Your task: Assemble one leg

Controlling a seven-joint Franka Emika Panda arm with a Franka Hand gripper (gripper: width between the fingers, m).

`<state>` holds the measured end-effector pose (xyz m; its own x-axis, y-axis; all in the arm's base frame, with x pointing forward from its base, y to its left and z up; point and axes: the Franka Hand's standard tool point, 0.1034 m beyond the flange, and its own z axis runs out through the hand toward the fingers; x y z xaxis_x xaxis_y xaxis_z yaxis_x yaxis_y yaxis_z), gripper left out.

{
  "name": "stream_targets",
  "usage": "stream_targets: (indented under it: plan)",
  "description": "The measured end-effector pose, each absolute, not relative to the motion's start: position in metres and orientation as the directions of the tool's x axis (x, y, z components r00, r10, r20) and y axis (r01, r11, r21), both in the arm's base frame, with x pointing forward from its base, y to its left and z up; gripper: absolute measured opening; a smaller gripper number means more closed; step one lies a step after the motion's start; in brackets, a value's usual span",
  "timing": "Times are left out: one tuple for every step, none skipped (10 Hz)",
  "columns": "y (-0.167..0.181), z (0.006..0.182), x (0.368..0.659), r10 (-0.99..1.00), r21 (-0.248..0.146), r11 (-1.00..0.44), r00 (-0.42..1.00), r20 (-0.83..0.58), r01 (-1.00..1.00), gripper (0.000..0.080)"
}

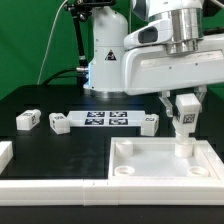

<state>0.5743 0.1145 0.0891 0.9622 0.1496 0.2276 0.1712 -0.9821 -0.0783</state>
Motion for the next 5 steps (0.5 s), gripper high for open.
stream_targets:
  plan:
    - [0.116, 0.09, 0.592, 0.149, -0.082, -0.982, 0.962, 0.228, 0.172, 0.0288]
    - [0.115, 0.094, 0.608, 0.171, -0.077, -0.978, 0.954, 0.246, 0.195, 0.0288]
    - [0.11, 0.093, 0.617, 0.203, -0.067, -0.971, 0.945, 0.257, 0.227, 0.0288]
    - [0.11, 0.092, 0.616, 0.194, -0.068, -0.973, 0.945, 0.264, 0.219, 0.0288]
    - [0.109, 0.092, 0.617, 0.194, -0.062, -0.974, 0.939, 0.284, 0.22, 0.0288]
